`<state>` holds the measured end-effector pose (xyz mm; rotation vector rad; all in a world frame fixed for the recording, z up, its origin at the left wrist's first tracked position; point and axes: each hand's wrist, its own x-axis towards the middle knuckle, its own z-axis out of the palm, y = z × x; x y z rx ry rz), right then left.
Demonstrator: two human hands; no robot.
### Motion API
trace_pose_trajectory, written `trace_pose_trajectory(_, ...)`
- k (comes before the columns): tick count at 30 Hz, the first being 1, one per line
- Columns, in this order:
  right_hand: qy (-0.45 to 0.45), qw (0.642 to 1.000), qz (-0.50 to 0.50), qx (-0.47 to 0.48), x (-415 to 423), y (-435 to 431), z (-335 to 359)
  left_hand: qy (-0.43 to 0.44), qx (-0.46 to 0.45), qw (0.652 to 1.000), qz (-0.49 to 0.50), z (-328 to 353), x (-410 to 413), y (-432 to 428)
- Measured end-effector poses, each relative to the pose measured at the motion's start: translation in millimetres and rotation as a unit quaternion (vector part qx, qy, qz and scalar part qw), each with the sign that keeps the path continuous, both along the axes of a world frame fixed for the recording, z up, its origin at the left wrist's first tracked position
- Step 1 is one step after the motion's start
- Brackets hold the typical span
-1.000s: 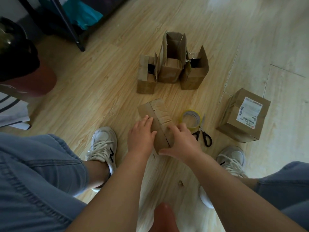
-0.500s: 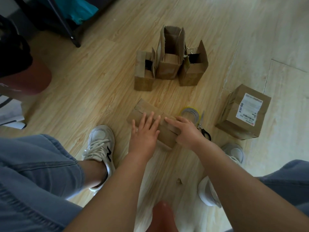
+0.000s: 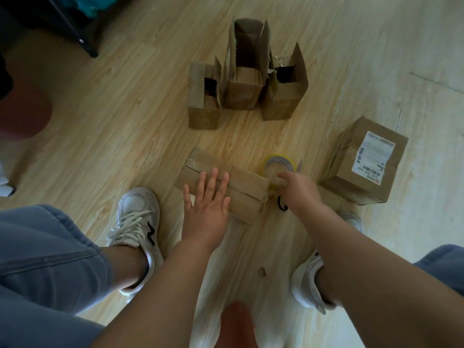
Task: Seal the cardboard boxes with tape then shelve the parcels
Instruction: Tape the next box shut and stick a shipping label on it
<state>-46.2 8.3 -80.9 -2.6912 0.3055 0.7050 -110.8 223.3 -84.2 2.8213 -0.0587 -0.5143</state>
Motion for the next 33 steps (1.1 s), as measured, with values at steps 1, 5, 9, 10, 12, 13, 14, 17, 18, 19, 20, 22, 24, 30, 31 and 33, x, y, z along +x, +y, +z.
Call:
trace_pose_trajectory(1,0.0,1.0,0.021,-0.005,4,3,-3,0.0,0.001,1.0,-0.002,-1,0,1)
trace_pose_trajectory(5,0.053,0.992,0.1,-0.061,19,9,-11,-0.002,0.006,1.0,-0.005,-6,-2,1)
trace_pose_trajectory(9,0.082,0.984,0.131,-0.085,27,7,-18,-0.006,0.006,1.0,0.0,-8,-1,1)
trace_pose_trajectory(10,0.08,0.985,0.128,-0.08,28,7,-19,-0.005,0.008,1.0,0.0,-9,-1,1)
trace_pose_trajectory(12,0.071,0.989,0.113,-0.069,29,6,-20,-0.004,0.008,1.0,0.003,-8,-1,1)
trace_pose_trajectory(13,0.064,0.991,0.099,-0.061,29,6,-20,-0.005,0.006,1.0,0.004,-7,-1,1)
trace_pose_trajectory(14,0.053,0.994,0.079,-0.05,30,6,-19,-0.003,0.005,1.0,0.005,-7,0,1)
trace_pose_trajectory(17,-0.003,1.0,-0.013,-0.003,30,7,-5,0.013,0.001,1.0,0.006,-2,2,1)
trace_pose_trajectory(18,-0.017,0.998,-0.059,0.025,30,7,2,0.014,0.002,1.0,0.005,0,2,0)
trace_pose_trajectory(19,-0.029,0.993,-0.1,0.054,29,8,10,0.012,0.004,1.0,0.004,2,2,0)
trace_pose_trajectory(20,-0.042,0.987,-0.131,0.08,28,8,17,0.013,0.005,1.0,0.003,4,2,1)
trace_pose_trajectory(22,-0.073,0.977,-0.165,0.117,23,8,34,0.013,0.002,1.0,0.004,10,3,0)
trace_pose_trajectory(24,-0.1,0.965,-0.189,0.151,19,10,53,0.011,-0.004,1.0,0.009,21,8,-2)
trace_pose_trajectory(30,-0.136,0.93,-0.227,0.256,1,14,101,0.019,-0.123,0.99,0.06,49,21,-4)
trace_pose_trajectory(31,-0.135,0.925,-0.231,0.271,-3,16,107,0.016,-0.158,0.984,0.075,52,23,-4)
trace_pose_trajectory(33,-0.134,0.919,-0.228,0.293,-12,20,121,0.005,-0.227,0.966,0.123,64,27,-4)
